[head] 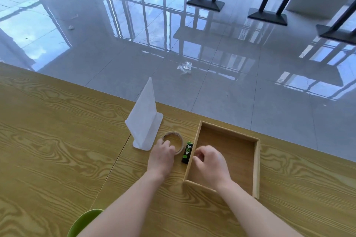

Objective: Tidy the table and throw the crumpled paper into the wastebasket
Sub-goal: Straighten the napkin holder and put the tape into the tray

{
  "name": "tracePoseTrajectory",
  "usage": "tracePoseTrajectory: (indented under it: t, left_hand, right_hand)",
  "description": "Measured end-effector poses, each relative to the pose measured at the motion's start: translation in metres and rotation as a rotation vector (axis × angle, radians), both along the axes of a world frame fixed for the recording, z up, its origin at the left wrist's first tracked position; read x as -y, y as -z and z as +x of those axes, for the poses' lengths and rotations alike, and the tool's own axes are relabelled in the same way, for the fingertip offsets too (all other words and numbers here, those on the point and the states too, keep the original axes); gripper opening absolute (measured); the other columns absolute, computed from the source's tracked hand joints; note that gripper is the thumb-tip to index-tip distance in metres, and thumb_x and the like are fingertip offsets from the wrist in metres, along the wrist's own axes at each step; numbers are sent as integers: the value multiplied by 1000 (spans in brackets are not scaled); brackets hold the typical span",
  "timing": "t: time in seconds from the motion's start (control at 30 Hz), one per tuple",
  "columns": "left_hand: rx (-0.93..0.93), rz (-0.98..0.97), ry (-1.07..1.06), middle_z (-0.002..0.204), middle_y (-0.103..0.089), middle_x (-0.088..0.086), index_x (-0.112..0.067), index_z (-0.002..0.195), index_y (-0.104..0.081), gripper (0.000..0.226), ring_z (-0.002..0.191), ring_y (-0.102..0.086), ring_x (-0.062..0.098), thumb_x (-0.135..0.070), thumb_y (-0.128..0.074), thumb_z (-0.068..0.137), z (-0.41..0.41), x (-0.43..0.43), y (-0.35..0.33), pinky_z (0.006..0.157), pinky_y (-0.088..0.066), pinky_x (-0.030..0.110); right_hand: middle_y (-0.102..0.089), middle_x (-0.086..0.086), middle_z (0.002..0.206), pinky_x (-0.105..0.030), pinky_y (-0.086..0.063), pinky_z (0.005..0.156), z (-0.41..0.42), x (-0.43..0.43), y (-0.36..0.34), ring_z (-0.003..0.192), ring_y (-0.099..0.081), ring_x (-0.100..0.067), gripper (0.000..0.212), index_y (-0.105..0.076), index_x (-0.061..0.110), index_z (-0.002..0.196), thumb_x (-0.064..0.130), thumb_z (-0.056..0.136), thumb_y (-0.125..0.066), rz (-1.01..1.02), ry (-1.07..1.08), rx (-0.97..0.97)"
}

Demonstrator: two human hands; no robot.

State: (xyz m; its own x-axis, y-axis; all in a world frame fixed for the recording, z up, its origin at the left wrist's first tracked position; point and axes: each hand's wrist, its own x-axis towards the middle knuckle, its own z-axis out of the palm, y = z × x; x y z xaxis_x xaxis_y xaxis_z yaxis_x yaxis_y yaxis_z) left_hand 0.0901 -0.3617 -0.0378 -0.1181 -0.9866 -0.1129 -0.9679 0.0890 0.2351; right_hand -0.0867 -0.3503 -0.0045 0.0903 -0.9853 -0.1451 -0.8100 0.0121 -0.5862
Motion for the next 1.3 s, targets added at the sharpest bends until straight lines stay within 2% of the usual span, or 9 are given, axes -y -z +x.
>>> tracePoseTrajectory:
  t: [0.23, 0.4, 0.5, 0.6, 0.67, 0.77, 0.87, 0.97, 1.3]
  left_hand:
    - [-6, -29, 34, 83, -63, 2, -13, 82, -71, 15, 92, -52, 22, -9, -59, 91, 11, -13, -3, 67, -42, 26]
    - [-68, -67, 24, 78, -62, 8, -8, 77, -70, 20, 83, -52, 24, -6, -56, 91, 17, -20, -6, 70, -48, 37]
    - [-102, -94, 37, 73, -61, 7, -8, 71, -68, 20, 76, -52, 25, -5, -61, 89, 16, -23, -11, 66, -49, 40]
    - [-162, -118, 10, 73, -60, 6, -8, 72, -68, 20, 76, -52, 25, -10, -62, 91, 14, -30, -13, 66, -49, 39]
    - [-182, -118, 1, 77, -61, 6, -8, 76, -68, 19, 80, -52, 25, -12, -61, 92, 14, -34, -14, 69, -49, 40]
    - [-200, -121, -22, 78, -61, 5, -7, 77, -69, 14, 82, -53, 25, -11, -64, 90, 15, -39, -20, 70, -50, 39]
    - [-228, -146, -35, 77, -61, 4, -7, 77, -70, 5, 82, -55, 25, -5, -71, 82, 15, -43, -28, 68, -52, 38]
    - [-246, -187, -24, 77, -62, 3, -8, 80, -72, 5, 81, -56, 24, -3, -74, 79, 11, -44, -37, 66, -54, 37]
    - [-258, -198, 39, 78, -63, 2, -9, 81, -73, 6, 84, -57, 23, -3, -73, 81, -13, -46, -47, 67, -54, 37]
  right_hand:
    - [-59, -7, 119, -40, -32, 112, 37, 47, 5, 124, -39, -29, 62, -59, 14, 114, 58, 73, -72, -32, -437, -567]
    - [-49, -18, 132, -49, -11, 122, 49, 54, 15, 134, -29, -38, 71, -52, 8, 128, 48, 75, -75, 13, -483, -758]
    - [-43, -19, 135, -49, -9, 123, 56, 58, 15, 135, -27, -39, 73, -50, 7, 132, 42, 75, -78, 103, -440, -762]
    - [-47, -20, 131, -50, -13, 122, 59, 60, 16, 131, -33, -39, 43, -57, 8, 125, 21, 85, -66, 79, -428, -724]
    - [-52, -20, 125, -48, -19, 121, 57, 58, 16, 124, -39, -38, 31, -60, 7, 118, 6, 87, -54, 26, -424, -677]
    - [-54, -16, 115, -44, -35, 111, 52, 55, 14, 109, -47, -33, 25, -58, 8, 108, 6, 83, -59, -55, -418, -555]
    - [-50, -11, 117, -33, -44, 96, 42, 53, 10, 107, -48, -29, 40, -54, 9, 110, 21, 78, -74, -104, -339, -356]
    - [-47, -10, 125, -30, -41, 98, 21, 49, 5, 116, -43, -29, 51, -51, 10, 120, 16, 75, -74, -119, -236, -235]
    - [-48, -8, 132, -33, -41, 100, -26, 53, 21, 121, -41, -27, 64, -45, 14, 134, 14, 76, -73, 112, -106, -186]
